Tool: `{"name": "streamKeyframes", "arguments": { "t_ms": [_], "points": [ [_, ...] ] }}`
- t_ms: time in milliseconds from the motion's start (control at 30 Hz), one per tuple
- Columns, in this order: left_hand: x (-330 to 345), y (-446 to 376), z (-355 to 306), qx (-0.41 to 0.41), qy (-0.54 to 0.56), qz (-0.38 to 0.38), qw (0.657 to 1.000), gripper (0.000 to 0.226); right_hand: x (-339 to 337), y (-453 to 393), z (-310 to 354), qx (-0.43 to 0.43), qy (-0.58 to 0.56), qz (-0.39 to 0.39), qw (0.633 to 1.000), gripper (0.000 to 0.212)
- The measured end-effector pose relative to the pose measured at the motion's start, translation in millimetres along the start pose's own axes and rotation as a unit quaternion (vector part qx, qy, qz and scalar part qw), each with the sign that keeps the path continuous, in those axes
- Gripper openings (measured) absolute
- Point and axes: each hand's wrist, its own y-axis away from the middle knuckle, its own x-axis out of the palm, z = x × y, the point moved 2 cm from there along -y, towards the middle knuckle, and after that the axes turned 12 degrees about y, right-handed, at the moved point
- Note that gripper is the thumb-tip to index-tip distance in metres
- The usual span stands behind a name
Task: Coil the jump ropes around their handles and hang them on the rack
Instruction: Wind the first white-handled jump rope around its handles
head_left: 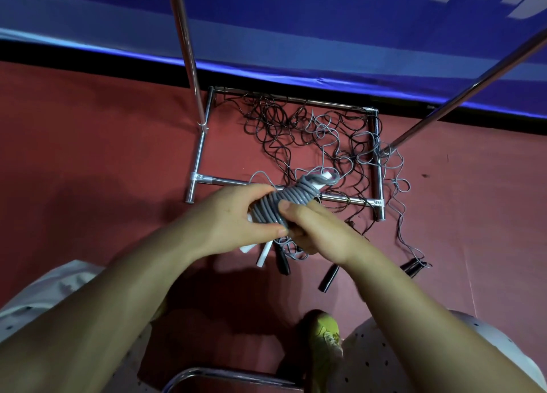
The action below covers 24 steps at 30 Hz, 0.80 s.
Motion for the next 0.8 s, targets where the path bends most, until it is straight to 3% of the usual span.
{"name": "streamKeyframes", "arguments": {
  "t_ms": [67, 167, 267, 367, 500, 633, 733, 800],
  "points": [
    [-1, 2, -4, 0.025, -0.059, -0.045, 0.997, 0.053, 1, -2, -1, 0.025, -0.011, 0.006, 1.0, 0.041],
    [-6, 1, -6, 0.06, -0.123, -0.113, 0.984, 0.049, 2, -8, -8, 0.041, 0.105, -0.004, 0.994, 0.055],
    [-9, 1, -3, 0.04, -0.124, -0.088, 0.988, 0.049, 2, -12, -10, 0.025, 0.168, -0.02, 0.985, 0.058],
    [-4, 1, 2, 0.027, -0.13, -0.036, 0.991, 0.053, 1, -10, -11, 0.016, 0.135, 0.002, 0.991, 0.06],
    [1, 1, 1, 0.007, -0.049, -0.02, 0.999, 0.062, -5, -6, -10, 0.034, 0.091, 0.025, 0.995, 0.079],
    [1, 0, -2, 0.038, 0.032, -0.05, 0.998, 0.041, -5, -6, -13, 0.041, 0.074, 0.049, 0.995, 0.07],
    [-5, -4, 2, 0.002, 0.135, -0.081, 0.987, 0.043, -12, -6, -15, 0.068, 0.038, 0.098, 0.992, 0.084],
    [-13, -7, 3, -0.023, 0.221, -0.118, 0.968, 0.042, -23, -1, -12, 0.062, -0.007, 0.097, 0.993, 0.071]
  ]
}}
